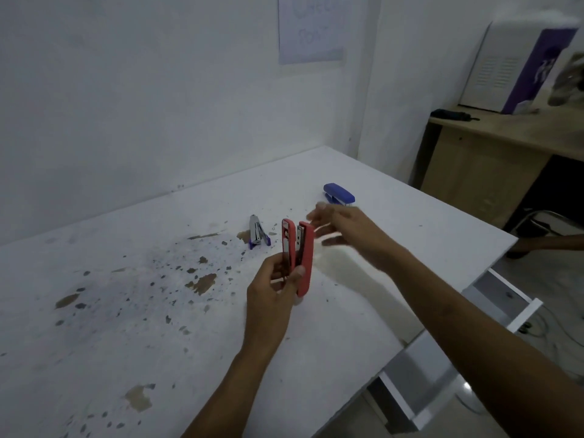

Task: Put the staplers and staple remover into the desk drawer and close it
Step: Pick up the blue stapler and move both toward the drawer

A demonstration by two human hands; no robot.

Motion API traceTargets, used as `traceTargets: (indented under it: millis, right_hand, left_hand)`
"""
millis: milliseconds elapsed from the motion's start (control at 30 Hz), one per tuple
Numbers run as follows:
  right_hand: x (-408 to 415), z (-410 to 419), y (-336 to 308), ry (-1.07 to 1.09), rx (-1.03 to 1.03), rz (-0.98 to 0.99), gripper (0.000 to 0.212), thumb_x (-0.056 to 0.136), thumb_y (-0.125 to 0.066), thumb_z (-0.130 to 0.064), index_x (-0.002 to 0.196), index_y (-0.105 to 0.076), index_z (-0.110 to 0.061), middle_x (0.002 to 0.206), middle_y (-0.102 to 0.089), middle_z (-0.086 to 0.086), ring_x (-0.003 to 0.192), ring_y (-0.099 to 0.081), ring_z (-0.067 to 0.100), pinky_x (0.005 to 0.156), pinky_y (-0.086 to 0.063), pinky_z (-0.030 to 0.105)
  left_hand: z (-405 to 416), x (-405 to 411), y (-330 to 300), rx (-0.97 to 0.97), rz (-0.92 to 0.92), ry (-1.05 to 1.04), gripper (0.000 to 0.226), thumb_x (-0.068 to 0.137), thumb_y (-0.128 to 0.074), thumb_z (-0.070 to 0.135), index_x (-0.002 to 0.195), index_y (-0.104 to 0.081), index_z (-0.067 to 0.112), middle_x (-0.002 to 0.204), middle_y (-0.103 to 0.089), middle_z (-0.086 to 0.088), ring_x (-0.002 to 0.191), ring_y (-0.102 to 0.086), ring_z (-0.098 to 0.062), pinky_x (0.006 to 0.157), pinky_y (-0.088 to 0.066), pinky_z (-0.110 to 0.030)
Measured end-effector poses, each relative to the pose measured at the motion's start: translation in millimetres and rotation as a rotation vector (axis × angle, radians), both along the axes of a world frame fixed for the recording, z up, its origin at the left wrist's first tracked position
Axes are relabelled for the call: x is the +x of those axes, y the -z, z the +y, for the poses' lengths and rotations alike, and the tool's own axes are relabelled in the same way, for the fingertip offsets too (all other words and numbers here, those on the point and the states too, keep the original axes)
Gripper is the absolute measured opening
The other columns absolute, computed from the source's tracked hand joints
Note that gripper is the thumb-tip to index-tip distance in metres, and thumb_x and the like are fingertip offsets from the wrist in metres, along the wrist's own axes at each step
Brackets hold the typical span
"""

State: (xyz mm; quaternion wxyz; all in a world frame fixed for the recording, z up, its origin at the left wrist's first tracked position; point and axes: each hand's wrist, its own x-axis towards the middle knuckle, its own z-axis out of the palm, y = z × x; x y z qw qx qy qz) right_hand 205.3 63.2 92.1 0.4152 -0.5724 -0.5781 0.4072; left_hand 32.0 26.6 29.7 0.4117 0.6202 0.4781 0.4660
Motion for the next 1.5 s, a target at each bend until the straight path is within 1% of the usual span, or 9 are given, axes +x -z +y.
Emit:
traceTargets:
  millis: [133,233,300,467,700,867,1033,1333,1500]
  right_hand:
    - [30.3,53.9,7.5,0.369,0.217,-0.465,0.031,0.092,-0.053,-0.037,0.1,-0.063,-0.009,0.099,-0.065,0.007,0.088,-0.058,0.021,0.073,-0.042,0.028]
    - [49.1,91.9,22.7,0.485,0.066,-0.628,0.044,0.089,-0.057,-0.04,0.124,-0.053,-0.014,0.127,-0.053,0.016,0.112,-0.053,0.032,0.089,-0.045,0.038]
    - [55.3,105.5,32.4,0.476,-0.012,-0.67,0.048,0.09,-0.056,-0.038,0.13,-0.048,-0.012,0.13,-0.054,0.018,0.114,-0.053,0.035,0.092,-0.045,0.042]
    - [55.5,111.5,51.1,0.459,0.06,-0.552,0.034,0.092,-0.054,-0.024,0.122,-0.05,-0.007,0.117,-0.061,0.02,0.098,-0.057,0.037,0.076,-0.04,0.034]
    - [51.5,84.1,52.4,0.516,0.065,-0.398,0.033,0.095,-0.048,-0.022,0.127,-0.053,-0.014,0.125,-0.06,0.011,0.101,-0.059,0.028,0.086,-0.047,0.032]
    - [58.3,2.6,41.4,0.519,0.049,-0.149,0.032,0.095,-0.051,-0.022,0.127,-0.053,-0.017,0.12,-0.059,0.006,0.096,-0.065,0.024,0.079,-0.053,0.032]
    - [72.7,-104.2,29.1,0.495,0.061,-0.055,0.025,0.093,-0.055,-0.024,0.118,-0.058,-0.021,0.104,-0.068,0.003,0.085,-0.071,0.016,0.075,-0.057,0.03]
    - [118.8,-223.4,21.0,0.583,0.005,-0.162,0.019,0.092,-0.055,-0.025,0.109,-0.062,-0.029,0.094,-0.069,-0.005,0.076,-0.07,0.006,0.056,-0.052,0.016]
    - [146.3,-235.2,26.1,0.615,-0.062,-0.304,0.016,0.092,-0.056,-0.025,0.107,-0.059,-0.028,0.093,-0.065,0.0,0.077,-0.067,0.013,0.062,-0.05,0.021]
  left_hand:
    - [2.3,-0.3,-0.4,0.001,0.003,-0.044,0.049,0.075,-0.052,0.051,0.117,-0.053,0.025,0.105,-0.061,0.008,0.086,-0.06,-0.004,0.063,-0.048,-0.004]
    - [3.2,0.8,0.3,-0.001,0.015,-0.054,0.052,0.074,-0.051,0.051,0.118,-0.052,0.024,0.108,-0.06,0.006,0.088,-0.059,-0.007,0.069,-0.049,-0.01]
    - [5.1,1.7,1.3,-0.007,0.028,-0.064,0.054,0.074,-0.051,0.051,0.119,-0.051,0.022,0.113,-0.06,0.003,0.092,-0.059,-0.011,0.078,-0.049,-0.023]
    - [7.3,3.5,3.4,-0.009,0.058,-0.065,0.044,0.08,-0.056,0.042,0.119,-0.052,0.022,0.116,-0.061,0.001,0.09,-0.058,-0.01,0.076,-0.046,-0.024]
    - [7.9,2.1,2.8,0.008,0.083,-0.049,0.042,0.081,-0.058,0.04,0.118,-0.052,0.021,0.11,-0.059,0.004,0.089,-0.057,-0.01,0.075,-0.047,-0.023]
    - [5.4,3.0,1.9,0.017,0.115,-0.032,0.045,0.08,-0.059,0.04,0.119,-0.052,0.019,0.112,-0.06,0.0,0.089,-0.057,-0.013,0.082,-0.051,-0.035]
    - [-4.8,2.4,-1.1,0.089,0.142,0.018,0.041,0.082,-0.06,0.036,0.118,-0.053,0.019,0.102,-0.057,0.007,0.087,-0.058,-0.013,0.073,-0.049,-0.023]
    - [-39.3,11.5,-16.3,0.215,0.238,0.181,0.044,0.072,-0.058,0.042,0.111,-0.056,0.02,0.1,-0.058,0.008,0.083,-0.058,-0.014,0.074,-0.043,-0.019]
    - [-58.8,23.1,-29.3,0.274,0.32,0.352,0.041,0.071,-0.061,0.044,0.106,-0.056,0.025,0.098,-0.061,0.007,0.08,-0.06,-0.006,0.066,-0.043,-0.007]
